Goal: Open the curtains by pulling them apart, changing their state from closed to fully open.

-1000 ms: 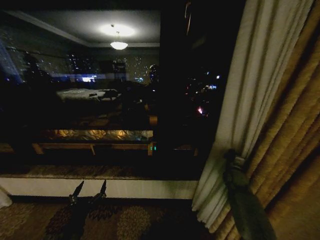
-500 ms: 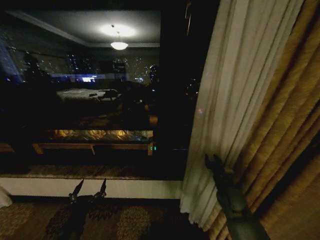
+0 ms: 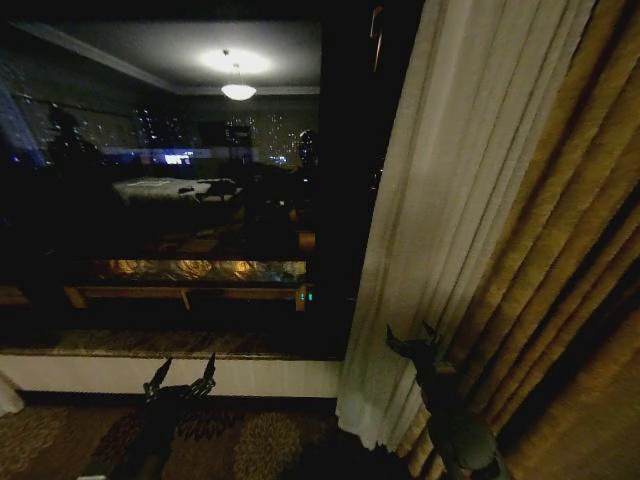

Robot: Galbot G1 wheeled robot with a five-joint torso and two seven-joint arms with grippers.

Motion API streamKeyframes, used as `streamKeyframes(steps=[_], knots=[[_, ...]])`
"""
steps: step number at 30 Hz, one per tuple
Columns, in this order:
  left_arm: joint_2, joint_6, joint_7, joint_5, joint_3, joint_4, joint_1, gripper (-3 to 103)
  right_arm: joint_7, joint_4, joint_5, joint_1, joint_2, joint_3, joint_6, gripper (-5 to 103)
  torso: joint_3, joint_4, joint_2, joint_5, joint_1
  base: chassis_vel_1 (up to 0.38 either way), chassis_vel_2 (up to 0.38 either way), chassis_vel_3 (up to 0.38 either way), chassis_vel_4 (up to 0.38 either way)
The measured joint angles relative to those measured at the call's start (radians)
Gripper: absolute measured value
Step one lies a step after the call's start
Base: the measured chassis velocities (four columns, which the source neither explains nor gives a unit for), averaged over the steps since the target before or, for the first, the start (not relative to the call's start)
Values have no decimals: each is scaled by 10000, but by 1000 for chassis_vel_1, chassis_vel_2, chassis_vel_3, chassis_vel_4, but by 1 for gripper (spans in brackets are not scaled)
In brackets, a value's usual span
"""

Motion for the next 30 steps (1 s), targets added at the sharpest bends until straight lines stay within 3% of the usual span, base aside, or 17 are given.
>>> streamKeyframes(steps=[13,22,30], knots=[[2,169,49,11,0,15,100,100,19,-7,27,-75,-43,-2,64,100,0,0,0,-3,0,164,153,-153,-169],[-1,218,69,58,-6,9,166,100,-8,73,-27,-102,-45,-144,67,100,0,-1,-1,1,0,308,318,-310,-307],[-1,99,91,60,-18,-18,212,100,-506,65,-560,-164,-49,-174,313,100,0,-1,0,0,0,364,353,-373,-345]])
